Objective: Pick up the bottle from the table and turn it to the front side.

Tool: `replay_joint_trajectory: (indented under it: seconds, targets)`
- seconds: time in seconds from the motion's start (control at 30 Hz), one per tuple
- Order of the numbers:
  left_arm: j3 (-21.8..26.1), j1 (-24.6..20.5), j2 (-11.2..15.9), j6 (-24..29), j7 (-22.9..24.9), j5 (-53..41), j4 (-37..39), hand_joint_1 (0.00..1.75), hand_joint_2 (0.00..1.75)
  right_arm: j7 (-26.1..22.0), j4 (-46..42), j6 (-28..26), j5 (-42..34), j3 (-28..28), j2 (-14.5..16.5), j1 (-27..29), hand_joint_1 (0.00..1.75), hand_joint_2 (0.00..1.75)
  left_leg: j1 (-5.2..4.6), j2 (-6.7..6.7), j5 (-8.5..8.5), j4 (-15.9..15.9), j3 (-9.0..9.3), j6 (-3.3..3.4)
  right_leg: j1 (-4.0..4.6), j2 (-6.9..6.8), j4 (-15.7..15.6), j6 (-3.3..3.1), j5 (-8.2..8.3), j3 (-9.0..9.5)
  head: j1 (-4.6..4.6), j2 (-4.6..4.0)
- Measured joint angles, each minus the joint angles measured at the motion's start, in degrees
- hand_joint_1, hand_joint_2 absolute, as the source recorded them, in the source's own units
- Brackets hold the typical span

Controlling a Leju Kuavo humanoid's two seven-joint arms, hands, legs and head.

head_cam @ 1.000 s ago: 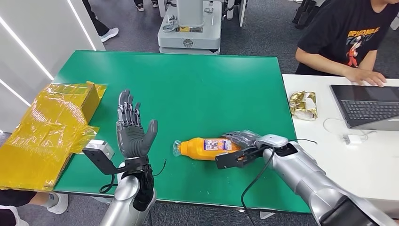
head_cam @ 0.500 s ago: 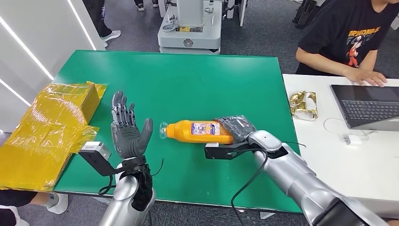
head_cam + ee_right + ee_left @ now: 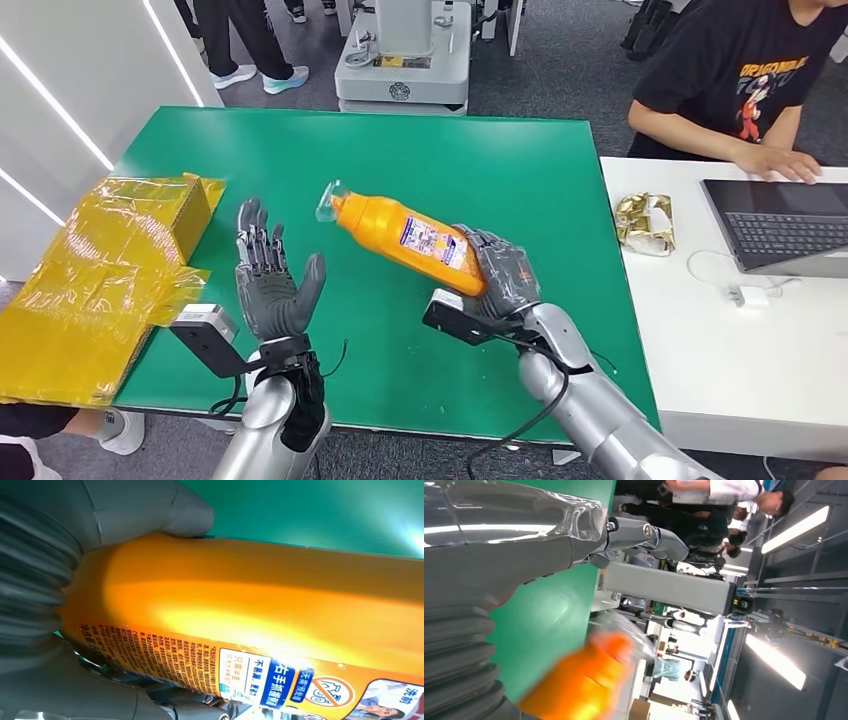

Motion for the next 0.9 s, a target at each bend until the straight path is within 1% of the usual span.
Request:
replay_joint_trajectory:
  seconds: [0.1,0.2,0.37,0.43,0.6,0.73,0.8,0.9]
  targets:
    - [-0.2,0.3,0.0,0.2,0.0,0.0,0.0,0.0,1.75,-0.1,-3.2,-3.4,0.8,-2.4,1.0,3.1,1.75,1.75,0.0,0.0,-0.01,0.0,-0.02,-0.01,0.0,-0.01,0.0,0.0,-0.01,-0.03,-0.01,0.0]
    - [-0.4,0.4,-0.2,0.6,-0.1,0.1,0.0,0.0,1.75,-0.5,-6.0,-4.7,1.0,-4.3,1.8,5.7,1.75,1.75,0.0,0.0,-0.02,0.0,-0.04,-0.01,0.0,0.0,0.0,0.0,-0.01,-0.04,-0.01,0.0]
    - [-0.6,0.5,-0.8,1.0,0.6,-0.1,0.0,0.0,1.75,-2.7,-11.0,-6.8,0.9,-7.5,3.9,10.1,1.75,1.75,0.0,0.01,-0.01,0.0,-0.03,-0.01,0.0,0.0,0.0,0.0,-0.01,-0.05,-0.01,0.0]
    - [-0.8,0.5,-1.0,0.5,1.3,-0.3,0.0,0.0,1.75,-2.9,-12.7,-6.5,1.3,-8.2,4.4,11.6,1.75,1.75,0.0,0.01,-0.01,0.0,-0.03,-0.01,0.0,0.0,0.0,0.0,-0.01,-0.05,-0.01,0.0]
    - [-1.7,0.9,-1.1,-3.2,3.2,0.0,0.1,0.0,1.75,-3.0,-15.7,-4.8,2.7,-9.3,4.8,14.2,1.75,1.75,0.0,0.01,-0.01,0.0,-0.04,-0.01,0.0,0.0,0.0,0.0,-0.01,-0.04,0.0,0.0]
    - [-2.1,1.0,-1.1,-4.1,3.5,0.2,0.2,0.0,1.75,-3.0,-16.9,-4.3,2.9,-9.7,4.9,15.1,1.75,1.75,0.0,0.01,-0.01,0.0,-0.04,-0.01,-0.01,0.01,0.0,0.0,-0.01,-0.04,-0.01,0.0]
    - [-2.3,1.0,-1.1,-6.7,4.6,0.5,0.3,0.0,1.75,-2.7,-17.4,-3.2,3.7,-9.8,4.9,15.3,1.75,1.75,0.0,0.01,-0.01,0.0,-0.03,-0.01,-0.01,0.01,0.0,0.0,-0.01,-0.05,-0.01,0.0]
    - [-2.4,1.0,-1.1,-12.4,6.2,0.7,0.8,0.0,1.75,-1.6,-18.4,0.0,5.6,-9.8,4.9,16.0,1.75,1.75,0.0,0.02,-0.01,0.0,-0.03,-0.01,0.0,0.01,0.0,0.0,-0.01,-0.05,-0.01,0.0]
